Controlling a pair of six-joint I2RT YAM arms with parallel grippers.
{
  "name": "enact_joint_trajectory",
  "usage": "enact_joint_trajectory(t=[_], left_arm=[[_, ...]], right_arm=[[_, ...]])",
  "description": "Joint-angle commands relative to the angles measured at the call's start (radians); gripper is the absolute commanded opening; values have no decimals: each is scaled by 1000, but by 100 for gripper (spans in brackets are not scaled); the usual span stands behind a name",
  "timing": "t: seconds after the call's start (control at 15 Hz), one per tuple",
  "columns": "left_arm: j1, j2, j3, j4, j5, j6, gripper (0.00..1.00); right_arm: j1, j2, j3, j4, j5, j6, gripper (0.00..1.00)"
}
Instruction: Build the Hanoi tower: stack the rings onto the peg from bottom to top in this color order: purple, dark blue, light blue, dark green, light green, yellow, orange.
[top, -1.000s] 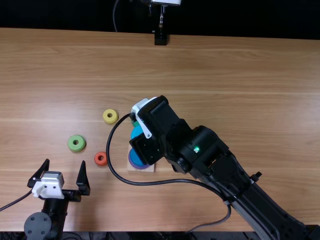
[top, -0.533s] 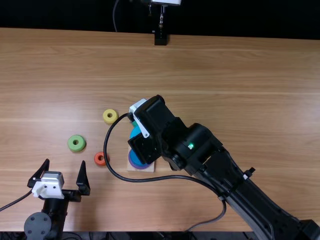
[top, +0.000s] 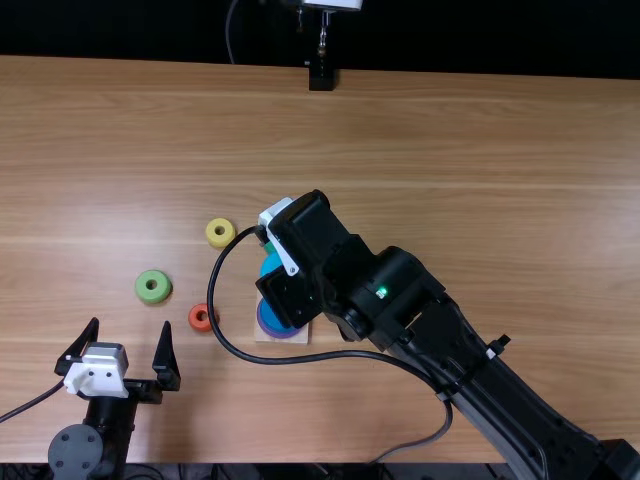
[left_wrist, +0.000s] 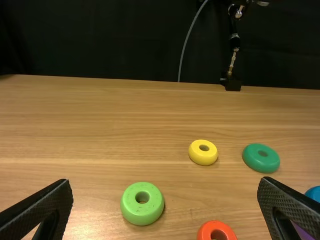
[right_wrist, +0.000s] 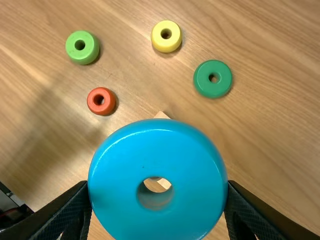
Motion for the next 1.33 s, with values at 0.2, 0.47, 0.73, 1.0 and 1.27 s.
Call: enact_joint_trajectory(t=[0.2, 0.47, 0.73, 1.0, 1.27], left_arm=[[12, -11, -37, -4, -1, 7, 100], [12, -11, -37, -4, -1, 7, 100], [12, -11, -37, -4, -1, 7, 100], [12, -11, -37, -4, -1, 7, 100], [12, -11, -37, -4, -1, 7, 100]], right_arm=[[14, 19, 18, 2, -1, 6, 0], [16, 45, 20, 2, -1, 6, 0], [28, 48, 18, 2, -1, 4, 0], [40, 59, -11, 2, 2, 4, 0], [40, 59, -28, 2, 4, 4, 0]])
